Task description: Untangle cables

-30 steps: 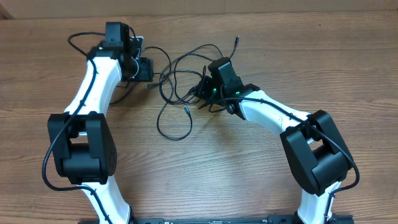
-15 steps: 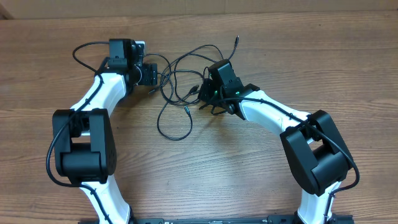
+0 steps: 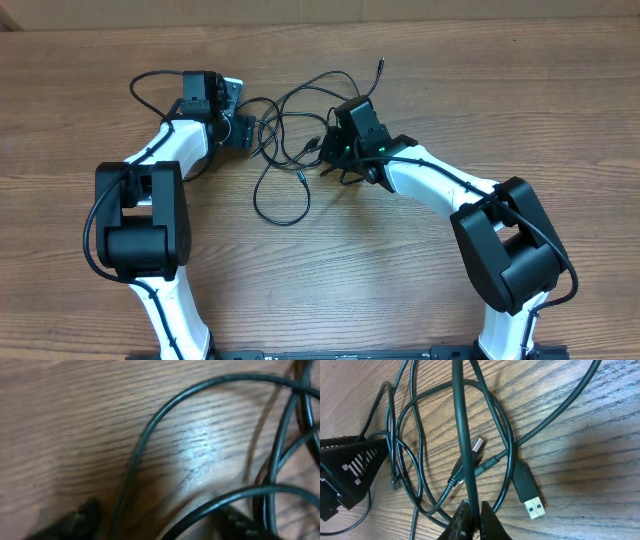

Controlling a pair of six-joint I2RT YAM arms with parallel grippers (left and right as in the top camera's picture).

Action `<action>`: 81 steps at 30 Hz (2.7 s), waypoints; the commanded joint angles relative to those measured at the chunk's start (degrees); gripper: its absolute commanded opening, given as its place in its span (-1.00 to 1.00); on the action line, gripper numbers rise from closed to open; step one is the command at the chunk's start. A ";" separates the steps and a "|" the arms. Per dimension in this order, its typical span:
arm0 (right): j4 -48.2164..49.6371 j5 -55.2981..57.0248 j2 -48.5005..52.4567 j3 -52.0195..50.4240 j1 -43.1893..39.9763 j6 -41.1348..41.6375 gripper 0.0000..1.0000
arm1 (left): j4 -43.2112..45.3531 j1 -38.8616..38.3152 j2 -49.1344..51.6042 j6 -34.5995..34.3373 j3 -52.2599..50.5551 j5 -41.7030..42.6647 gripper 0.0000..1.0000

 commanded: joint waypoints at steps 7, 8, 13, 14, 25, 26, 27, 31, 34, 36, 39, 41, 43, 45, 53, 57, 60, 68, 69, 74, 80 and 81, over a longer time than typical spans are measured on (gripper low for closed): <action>0.00 0.96 0.90 -0.13 -0.11 -0.22 -0.88 | 0.81 0.11 2.78 11.37 -0.57 -0.09 0.43; 0.00 0.98 0.90 -0.11 -0.11 -0.22 -0.88 | 0.85 0.11 3.39 11.52 -0.57 -0.07 0.41; 0.02 0.98 0.90 -0.11 -0.11 -0.24 -0.87 | 0.26 0.11 7.43 11.87 -0.57 -0.31 -0.52; 0.00 0.98 0.90 -0.11 -0.11 -0.24 -0.87 | -0.15 0.15 7.63 11.82 -0.57 -0.59 -0.87; -2.69 5.55 0.90 -0.13 -0.11 -0.17 -0.92 | -1.22 3.85 -4.09 -9.18 2.73 -0.72 -0.92; -3.10 6.14 0.90 -0.13 -0.11 -0.17 -0.92 | -1.22 4.31 -5.73 -10.82 3.04 -0.74 -0.92; -3.48 6.80 0.90 -0.13 -0.11 -0.15 -0.92 | -1.20 4.90 -7.65 -12.50 3.34 -0.79 -0.92; -4.17 8.35 0.90 -0.13 -0.11 0.07 -0.92 | -1.46 7.63 -14.38 -18.53 3.54 -4.42 -0.92; -4.92 9.99 0.90 -0.13 -0.11 0.04 -0.92 | -1.66 10.47 -18.67 -23.30 3.54 -6.71 -0.92; -5.29 11.41 0.90 -0.13 -0.11 0.04 -0.92 | -1.68 12.46 -21.03 -25.92 3.54 -5.84 -0.92; -6.12 14.19 0.90 -0.13 -0.22 0.07 -0.92 | -1.62 15.82 -24.41 -29.16 3.54 -1.46 -0.91; -6.69 15.74 0.90 -0.13 -0.59 0.02 -0.92 | -1.64 18.01 -26.01 -31.30 3.54 0.87 -0.92; -7.39 16.48 0.90 -0.13 -1.31 0.04 -0.92 | -1.66 19.93 -26.88 -33.16 3.54 2.05 -0.91; -8.35 16.85 0.90 -0.13 -2.47 0.04 -0.92 | -1.75 22.34 -27.36 -35.01 3.54 4.52 -0.92; -12.81 17.05 0.90 -0.13 -8.37 0.04 -0.92 | -5.84 29.00 -26.99 -37.27 3.52 6.45 -0.92; -15.19 16.72 0.90 -0.13 -12.41 0.04 -0.92 | -7.17 32.57 -26.97 -37.75 3.52 4.76 -0.91; -16.04 15.45 0.90 -0.13 -15.17 0.04 -0.92 | -6.99 35.56 -26.97 -40.35 3.52 6.16 -0.92; -17.51 13.49 0.90 -0.13 -20.13 0.00 -0.92 | 1.22 42.07 -25.81 -43.21 3.52 33.05 -0.92; -17.66 13.38 0.90 -0.13 -20.37 0.00 -0.92 | 0.87 42.03 -25.70 -43.23 3.52 33.16 -0.92; -17.81 12.39 0.90 -0.13 -20.48 0.00 -0.92 | -4.22 40.04 -24.55 -38.27 3.52 30.84 -0.92; -17.84 11.28 0.90 -0.13 -20.48 -0.02 -0.92 | -10.71 33.64 -21.57 -33.05 3.52 15.85 -0.91; -17.84 11.15 0.90 -0.13 -20.48 -0.02 -0.92 | -11.85 32.52 -20.70 -33.05 3.52 11.78 -0.91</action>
